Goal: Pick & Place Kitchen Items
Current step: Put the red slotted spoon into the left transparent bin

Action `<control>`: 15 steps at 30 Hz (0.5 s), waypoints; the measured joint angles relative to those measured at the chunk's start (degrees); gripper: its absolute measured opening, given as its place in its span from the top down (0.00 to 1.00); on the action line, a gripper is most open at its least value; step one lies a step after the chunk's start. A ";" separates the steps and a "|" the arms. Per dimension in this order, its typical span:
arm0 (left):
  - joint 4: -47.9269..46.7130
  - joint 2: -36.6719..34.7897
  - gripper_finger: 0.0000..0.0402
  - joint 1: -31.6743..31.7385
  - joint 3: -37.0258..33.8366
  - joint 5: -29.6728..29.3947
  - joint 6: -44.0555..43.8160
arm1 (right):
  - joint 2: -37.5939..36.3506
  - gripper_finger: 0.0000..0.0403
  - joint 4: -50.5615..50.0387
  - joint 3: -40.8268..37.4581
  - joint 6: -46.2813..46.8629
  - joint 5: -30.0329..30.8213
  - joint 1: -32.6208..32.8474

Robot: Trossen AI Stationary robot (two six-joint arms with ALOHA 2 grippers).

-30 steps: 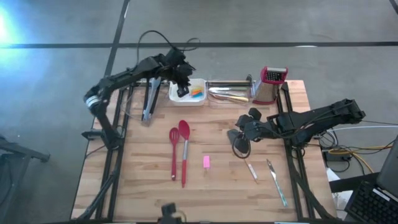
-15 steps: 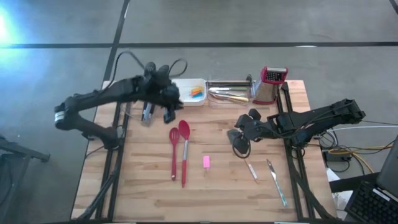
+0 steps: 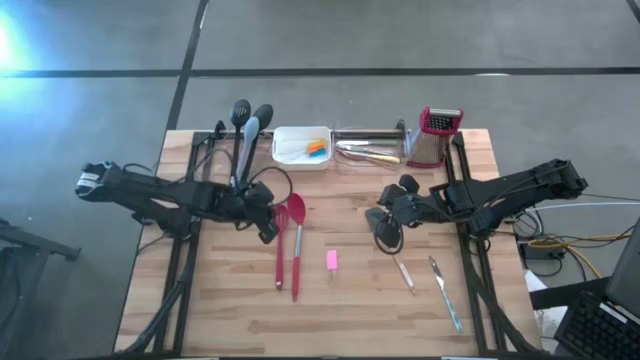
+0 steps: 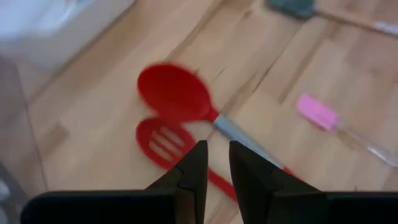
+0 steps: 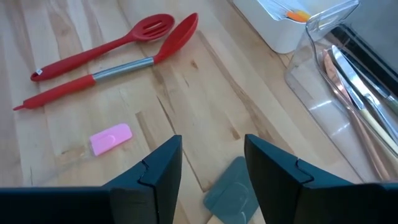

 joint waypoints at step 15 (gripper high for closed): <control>7.08 7.73 0.62 0.58 -10.18 0.31 -25.49 | 0.00 0.59 -0.02 0.00 -1.04 0.00 0.00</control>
